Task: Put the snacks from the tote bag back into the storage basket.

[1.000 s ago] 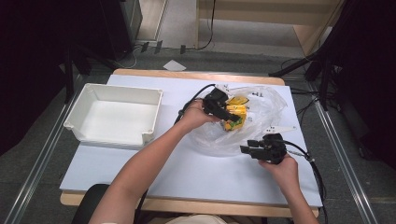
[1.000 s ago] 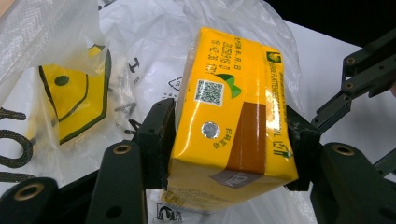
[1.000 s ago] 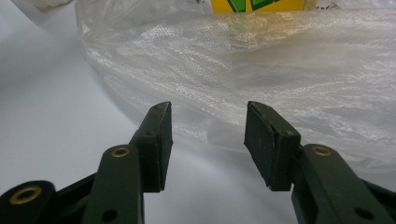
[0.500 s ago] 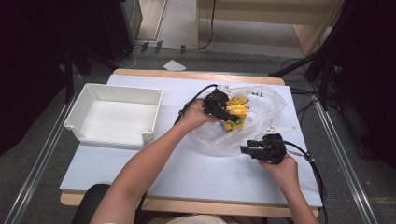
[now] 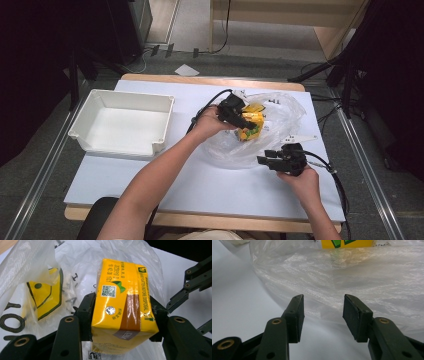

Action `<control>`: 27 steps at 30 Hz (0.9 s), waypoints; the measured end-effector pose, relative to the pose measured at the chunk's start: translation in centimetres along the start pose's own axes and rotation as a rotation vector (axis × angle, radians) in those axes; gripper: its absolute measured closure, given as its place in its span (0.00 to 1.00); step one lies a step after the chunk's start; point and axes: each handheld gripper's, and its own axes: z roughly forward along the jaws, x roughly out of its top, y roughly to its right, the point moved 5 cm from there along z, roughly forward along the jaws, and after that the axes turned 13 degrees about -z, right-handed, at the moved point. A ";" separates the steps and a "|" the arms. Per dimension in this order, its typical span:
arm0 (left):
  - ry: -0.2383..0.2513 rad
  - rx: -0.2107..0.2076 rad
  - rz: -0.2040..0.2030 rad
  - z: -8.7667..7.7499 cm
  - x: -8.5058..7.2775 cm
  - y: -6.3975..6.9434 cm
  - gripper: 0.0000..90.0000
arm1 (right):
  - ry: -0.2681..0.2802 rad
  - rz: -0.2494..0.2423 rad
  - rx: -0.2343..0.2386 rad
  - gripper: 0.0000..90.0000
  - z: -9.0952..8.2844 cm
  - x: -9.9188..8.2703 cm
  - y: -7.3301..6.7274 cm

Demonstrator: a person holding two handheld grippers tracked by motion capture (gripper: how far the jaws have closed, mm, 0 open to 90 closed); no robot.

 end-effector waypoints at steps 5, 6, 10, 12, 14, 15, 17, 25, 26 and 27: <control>0.006 0.008 -0.002 -0.1 0.1 0.1 0.57 | 0.002 -0.001 0.001 0.59 0.0 0.0 0.0; 0.008 0.012 -0.007 -0.2 0.2 0.0 0.58 | 0.003 -0.003 0.002 0.59 0.0 0.0 0.0; 0.024 0.015 -0.026 -0.6 0.4 -0.1 0.58 | 0.003 -0.003 0.003 0.59 0.0 0.0 0.0; 0.030 0.016 -0.023 -0.8 0.6 0.0 0.58 | 0.002 -0.002 0.003 0.59 0.0 0.0 0.0; 0.023 0.021 -0.024 -1.0 0.8 0.0 0.58 | 0.000 0.001 0.005 0.59 0.0 0.0 -0.1; 0.022 0.023 -0.019 -1.1 0.9 0.1 0.58 | 0.001 0.001 0.005 0.59 0.0 0.0 -0.1; 0.024 0.026 -0.016 -1.4 1.2 0.4 0.58 | 0.004 -0.002 0.004 0.59 0.0 0.0 -0.1; 0.038 0.031 -0.028 -2.6 2.1 0.8 0.58 | 0.006 -0.004 0.007 0.59 -0.1 0.0 -0.1; 0.039 0.029 -0.034 -3.0 2.3 0.8 0.58 | 0.007 -0.004 0.007 0.59 -0.1 0.0 -0.1; 0.038 0.028 -0.032 -3.1 2.4 0.8 0.58 | 0.007 -0.004 0.006 0.59 -0.1 0.0 0.0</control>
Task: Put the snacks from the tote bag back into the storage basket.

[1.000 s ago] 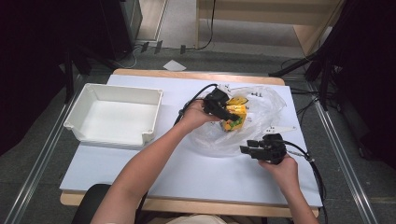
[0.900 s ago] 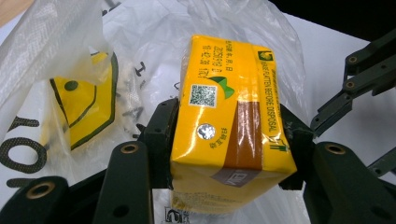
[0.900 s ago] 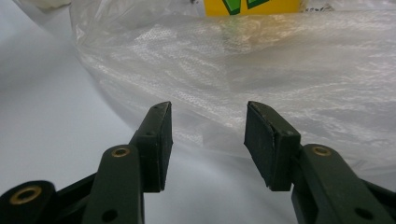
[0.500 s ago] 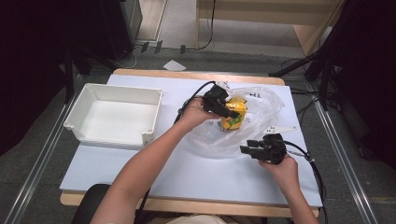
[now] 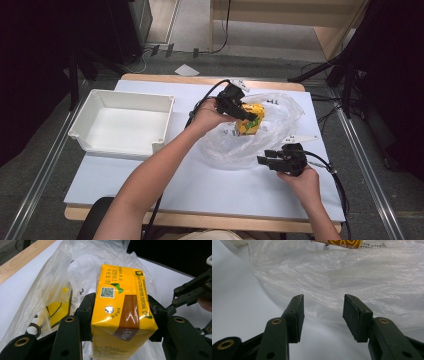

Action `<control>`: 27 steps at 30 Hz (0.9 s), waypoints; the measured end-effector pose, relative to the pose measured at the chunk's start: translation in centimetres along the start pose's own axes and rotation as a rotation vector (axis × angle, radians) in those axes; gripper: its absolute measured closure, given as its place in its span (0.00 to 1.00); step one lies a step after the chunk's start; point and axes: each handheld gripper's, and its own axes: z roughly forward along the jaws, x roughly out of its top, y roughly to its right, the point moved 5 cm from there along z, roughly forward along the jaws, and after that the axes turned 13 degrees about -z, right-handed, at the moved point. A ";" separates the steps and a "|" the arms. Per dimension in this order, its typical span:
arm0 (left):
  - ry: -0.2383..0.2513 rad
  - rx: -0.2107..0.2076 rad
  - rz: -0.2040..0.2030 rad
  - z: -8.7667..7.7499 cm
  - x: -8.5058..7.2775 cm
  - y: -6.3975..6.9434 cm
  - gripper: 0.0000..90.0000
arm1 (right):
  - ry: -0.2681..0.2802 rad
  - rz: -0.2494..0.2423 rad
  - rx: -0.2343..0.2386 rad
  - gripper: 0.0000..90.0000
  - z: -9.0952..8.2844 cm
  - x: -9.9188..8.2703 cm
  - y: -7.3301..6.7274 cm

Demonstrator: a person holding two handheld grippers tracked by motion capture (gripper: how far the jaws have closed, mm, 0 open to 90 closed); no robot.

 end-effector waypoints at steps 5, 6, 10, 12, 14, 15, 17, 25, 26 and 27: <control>0.001 0.004 -0.007 -0.9 0.5 0.3 0.58 | 0.000 0.003 0.003 0.59 0.0 0.0 -0.1; 0.003 0.006 -0.007 -1.1 0.5 0.3 0.58 | 0.000 0.001 0.002 0.59 0.0 0.0 -0.1; 0.005 0.001 -0.014 -1.9 0.7 0.5 0.58 | 0.004 0.003 0.004 0.59 0.0 0.0 -0.1; 0.002 -0.002 -0.015 -2.4 0.7 0.5 0.58 | 0.005 0.003 0.005 0.58 0.0 0.0 -0.2; 0.001 0.001 -0.021 -2.7 0.7 0.5 0.58 | 0.009 0.005 0.009 0.58 -0.1 0.1 -0.3; -0.004 0.004 -0.019 -2.9 0.6 0.5 0.58 | 0.010 0.001 0.009 0.58 -0.1 0.1 -0.3; -0.009 0.013 -0.010 -3.3 0.5 0.6 0.58 | 0.012 -0.001 0.012 0.58 -0.1 0.1 -0.3; -0.009 0.023 -0.019 -4.9 0.2 0.2 0.58 | 0.017 -0.005 0.002 0.54 -0.3 0.1 -0.4; -0.009 0.023 -0.019 -4.9 0.2 0.2 0.58 | 0.022 -0.009 0.003 0.54 -0.3 0.2 -0.5; -0.002 0.025 -0.030 -5.2 0.2 0.2 0.58 | 0.024 -0.012 0.002 0.54 -0.4 0.2 -0.4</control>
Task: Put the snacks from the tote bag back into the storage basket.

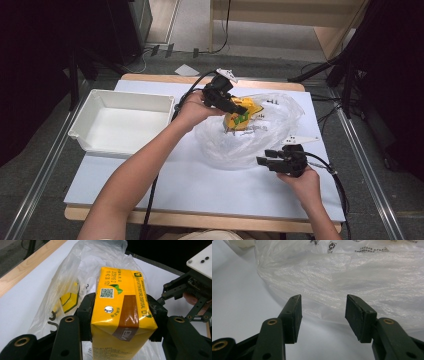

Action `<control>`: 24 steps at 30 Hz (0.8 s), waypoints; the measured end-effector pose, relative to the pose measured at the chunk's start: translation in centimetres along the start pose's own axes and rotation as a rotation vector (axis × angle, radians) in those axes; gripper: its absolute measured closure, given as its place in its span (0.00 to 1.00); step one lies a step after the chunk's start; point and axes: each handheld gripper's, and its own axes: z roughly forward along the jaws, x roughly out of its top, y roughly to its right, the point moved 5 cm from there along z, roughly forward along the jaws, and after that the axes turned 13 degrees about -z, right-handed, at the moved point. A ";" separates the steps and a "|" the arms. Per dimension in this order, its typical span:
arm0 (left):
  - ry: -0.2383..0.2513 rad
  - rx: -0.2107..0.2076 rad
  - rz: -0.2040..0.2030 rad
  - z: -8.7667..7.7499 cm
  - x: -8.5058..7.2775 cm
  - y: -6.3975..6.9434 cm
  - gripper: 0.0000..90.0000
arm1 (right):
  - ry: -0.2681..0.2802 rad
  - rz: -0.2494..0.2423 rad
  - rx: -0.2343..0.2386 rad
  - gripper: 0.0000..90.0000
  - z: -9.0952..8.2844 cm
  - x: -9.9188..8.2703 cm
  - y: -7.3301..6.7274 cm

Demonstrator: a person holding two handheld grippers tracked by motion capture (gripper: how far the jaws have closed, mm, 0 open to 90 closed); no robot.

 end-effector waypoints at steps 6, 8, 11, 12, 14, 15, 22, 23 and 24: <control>0.006 -0.001 -0.007 -0.9 -0.1 -0.1 0.58 | -0.008 -0.007 0.004 0.47 0.1 -0.1 0.0; 0.012 -0.008 -0.008 -1.1 -0.1 -0.1 0.58 | -0.013 -0.002 0.004 0.46 0.1 -0.1 0.0; 0.015 -0.009 -0.010 -1.4 -0.1 0.0 0.58 | -0.010 -0.002 0.003 0.45 0.1 -0.1 0.0; 0.014 -0.006 -0.004 -1.6 -0.1 -0.1 0.58 | -0.007 0.000 0.001 0.45 0.1 0.0 0.1; 0.014 -0.003 -0.004 -1.9 -0.2 -0.2 0.58 | -0.002 0.001 0.004 0.45 0.0 0.0 0.0; 0.014 -0.003 -0.004 -1.9 -0.2 -0.2 0.58 | -0.002 0.001 0.004 0.45 0.0 0.0 0.0; 0.036 -0.002 -0.027 -3.1 -0.7 -0.7 0.58 | 0.010 -0.004 0.004 0.45 0.0 0.2 0.1; 0.038 -0.003 -0.028 -3.2 -0.7 -0.7 0.58 | 0.011 -0.004 0.004 0.45 0.0 0.2 0.2; 0.043 0.000 -0.032 -3.4 -0.8 -0.8 0.58 | 0.011 -0.003 0.005 0.45 -0.1 0.3 0.2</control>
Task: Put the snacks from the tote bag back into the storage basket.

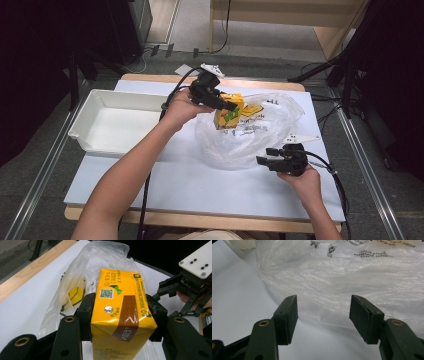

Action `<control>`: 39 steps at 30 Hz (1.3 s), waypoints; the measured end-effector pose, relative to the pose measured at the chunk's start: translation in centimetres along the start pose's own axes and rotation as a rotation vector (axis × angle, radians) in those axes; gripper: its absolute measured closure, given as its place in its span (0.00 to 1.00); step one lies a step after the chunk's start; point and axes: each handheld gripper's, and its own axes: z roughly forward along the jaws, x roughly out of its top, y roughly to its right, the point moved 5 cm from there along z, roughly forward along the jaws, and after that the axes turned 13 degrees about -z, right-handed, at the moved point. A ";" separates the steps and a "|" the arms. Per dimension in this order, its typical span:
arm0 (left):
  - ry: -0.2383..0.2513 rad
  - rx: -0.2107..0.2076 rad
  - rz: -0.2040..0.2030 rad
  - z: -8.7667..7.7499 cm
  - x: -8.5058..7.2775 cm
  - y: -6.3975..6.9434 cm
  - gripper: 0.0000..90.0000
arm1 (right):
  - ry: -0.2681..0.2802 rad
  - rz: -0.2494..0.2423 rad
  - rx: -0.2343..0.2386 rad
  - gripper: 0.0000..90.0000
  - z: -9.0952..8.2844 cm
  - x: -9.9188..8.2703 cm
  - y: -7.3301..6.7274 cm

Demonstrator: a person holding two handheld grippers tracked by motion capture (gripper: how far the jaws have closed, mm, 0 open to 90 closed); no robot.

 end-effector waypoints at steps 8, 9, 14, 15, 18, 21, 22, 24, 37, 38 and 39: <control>0.022 0.022 -0.015 -1.5 -0.4 -0.8 0.58 | 0.012 0.006 -0.004 0.46 0.0 0.2 0.1; 0.027 0.024 -0.019 -1.7 -0.4 -0.9 0.58 | 0.013 0.007 -0.002 0.46 0.0 0.2 0.2; 0.039 0.030 -0.023 -2.6 -0.6 -1.3 0.58 | 0.014 0.006 -0.005 0.46 0.1 0.3 0.3; 0.041 0.031 -0.027 -2.7 -0.6 -1.3 0.58 | 0.013 0.005 -0.005 0.46 0.1 0.3 0.3; 0.038 0.035 -0.033 -3.2 -0.8 -1.6 0.58 | 0.010 0.005 -0.005 0.46 0.1 0.3 0.3; 0.031 0.045 -0.037 -3.5 -1.1 -1.9 0.58 | 0.012 0.004 -0.005 0.46 0.2 0.4 0.4; 0.034 0.049 -0.040 -3.7 -1.2 -2.0 0.58 | 0.016 0.005 -0.006 0.46 0.1 0.4 0.4; 0.038 0.053 -0.045 -4.1 -1.3 -2.2 0.58 | 0.024 0.010 -0.005 0.46 0.1 0.5 0.4; 0.064 0.081 -0.076 -6.5 -2.0 -3.6 0.58 | 0.005 0.000 0.002 0.46 0.5 0.4 0.4; 0.066 0.085 -0.080 -6.6 -2.0 -3.7 0.58 | 0.004 -0.002 0.003 0.46 0.6 0.4 0.4; 0.067 0.088 -0.082 -6.8 -2.1 -3.8 0.58 | 0.004 -0.002 0.003 0.46 0.6 0.4 0.4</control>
